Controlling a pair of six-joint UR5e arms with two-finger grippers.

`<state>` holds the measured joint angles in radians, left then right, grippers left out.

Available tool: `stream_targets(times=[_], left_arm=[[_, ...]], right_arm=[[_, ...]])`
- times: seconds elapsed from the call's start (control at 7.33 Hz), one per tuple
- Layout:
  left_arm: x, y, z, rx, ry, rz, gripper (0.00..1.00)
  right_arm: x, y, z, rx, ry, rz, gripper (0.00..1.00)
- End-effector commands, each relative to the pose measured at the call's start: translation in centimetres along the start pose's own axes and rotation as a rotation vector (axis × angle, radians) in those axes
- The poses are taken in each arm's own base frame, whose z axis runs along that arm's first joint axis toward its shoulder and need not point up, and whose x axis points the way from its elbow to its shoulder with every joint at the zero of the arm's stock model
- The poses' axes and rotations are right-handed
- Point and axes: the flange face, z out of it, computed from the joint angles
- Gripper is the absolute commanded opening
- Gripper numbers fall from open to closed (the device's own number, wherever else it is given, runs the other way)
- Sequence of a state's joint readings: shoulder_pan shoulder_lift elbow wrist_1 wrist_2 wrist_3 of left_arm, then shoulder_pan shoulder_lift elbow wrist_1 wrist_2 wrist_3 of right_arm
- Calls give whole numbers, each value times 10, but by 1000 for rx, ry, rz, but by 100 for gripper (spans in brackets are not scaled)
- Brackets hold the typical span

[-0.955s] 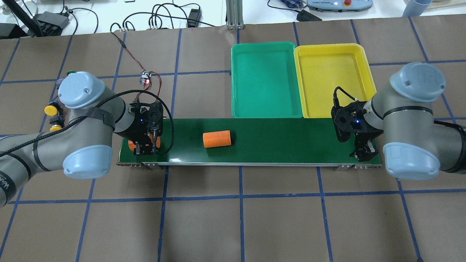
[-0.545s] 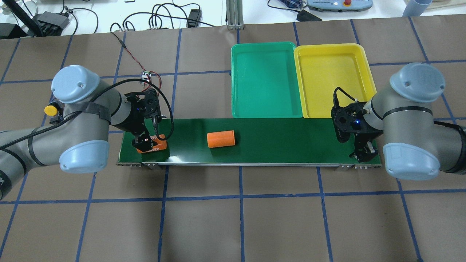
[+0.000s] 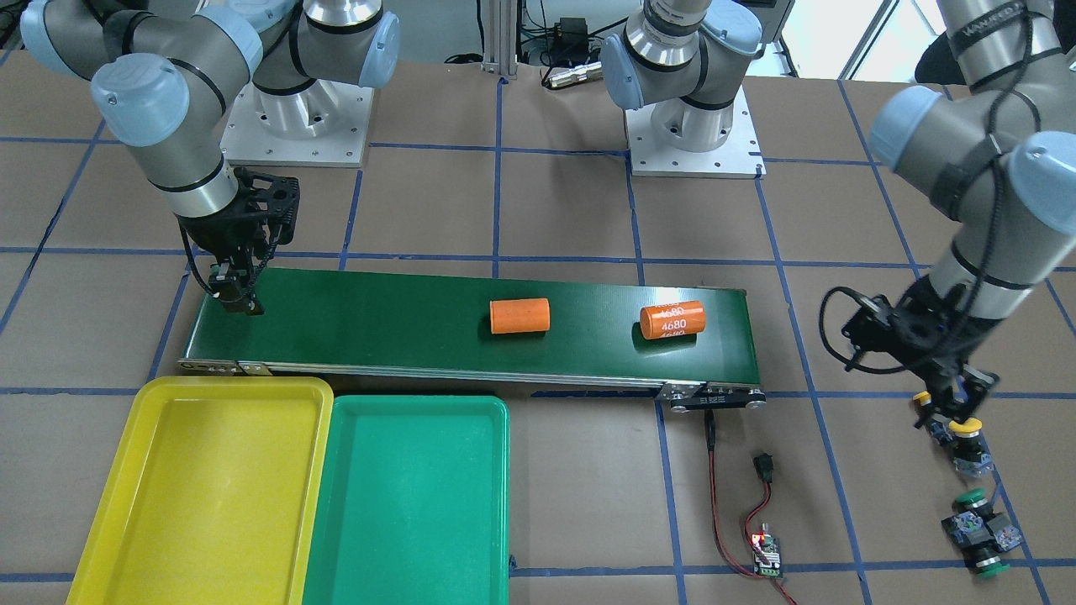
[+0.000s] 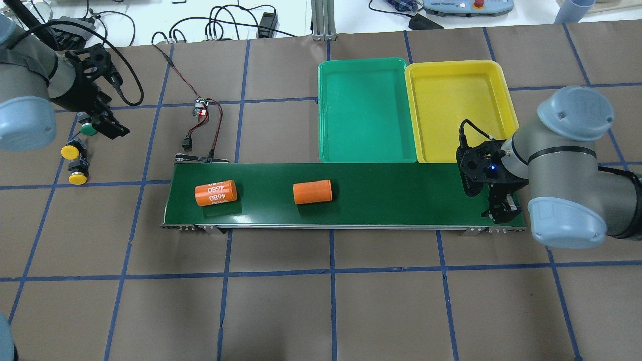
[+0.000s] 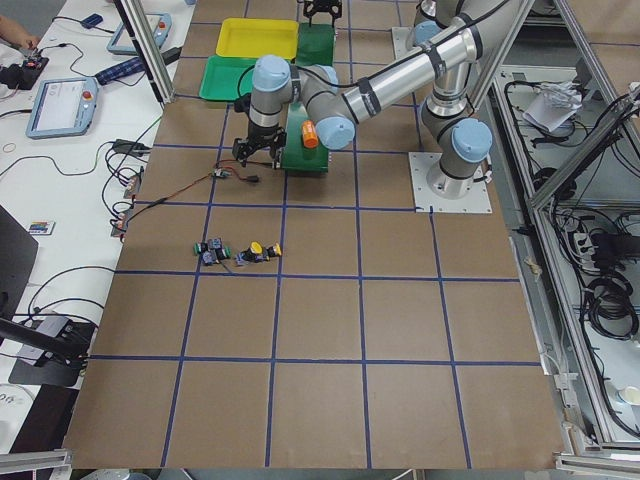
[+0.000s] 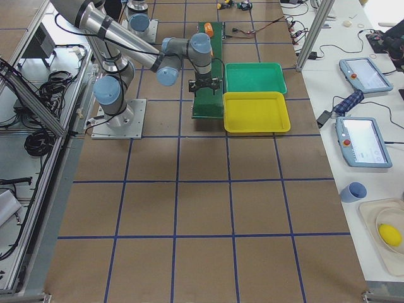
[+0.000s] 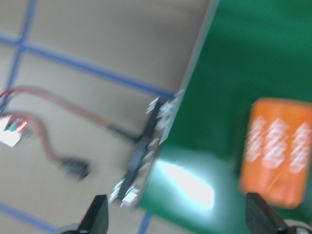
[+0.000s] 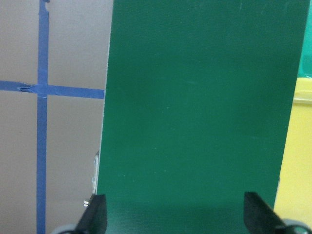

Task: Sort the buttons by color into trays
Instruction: 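Grasp a yellow-capped push button with the left gripper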

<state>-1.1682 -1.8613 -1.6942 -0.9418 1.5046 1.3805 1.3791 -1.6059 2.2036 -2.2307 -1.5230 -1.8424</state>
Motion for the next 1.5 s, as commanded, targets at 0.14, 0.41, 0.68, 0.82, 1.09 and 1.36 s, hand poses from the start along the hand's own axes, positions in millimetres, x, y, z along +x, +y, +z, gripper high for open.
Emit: stream_targets(times=[0.14,0.41,0.68,0.82,1.09,1.36], left_arm=[[-106,53,84,-59,6,-260,100],[-124,82,115,-80,24,-433,100],[-111,146,130,-214,63,-750,100],[-116,156,133,-248,28,-867,100],[-114,155,149,-266,27,-972,100],[-114,151,152,-260,35,-976,100]], right_arm=[[0,0,0,0,1,0,100],[0,0,-1,-1,2,0,100],[0,0,-1,-1,2,0,100],[0,0,0,0,1,0,100],[0,0,1,0,-1,0,100],[0,0,0,0,1,0,100]])
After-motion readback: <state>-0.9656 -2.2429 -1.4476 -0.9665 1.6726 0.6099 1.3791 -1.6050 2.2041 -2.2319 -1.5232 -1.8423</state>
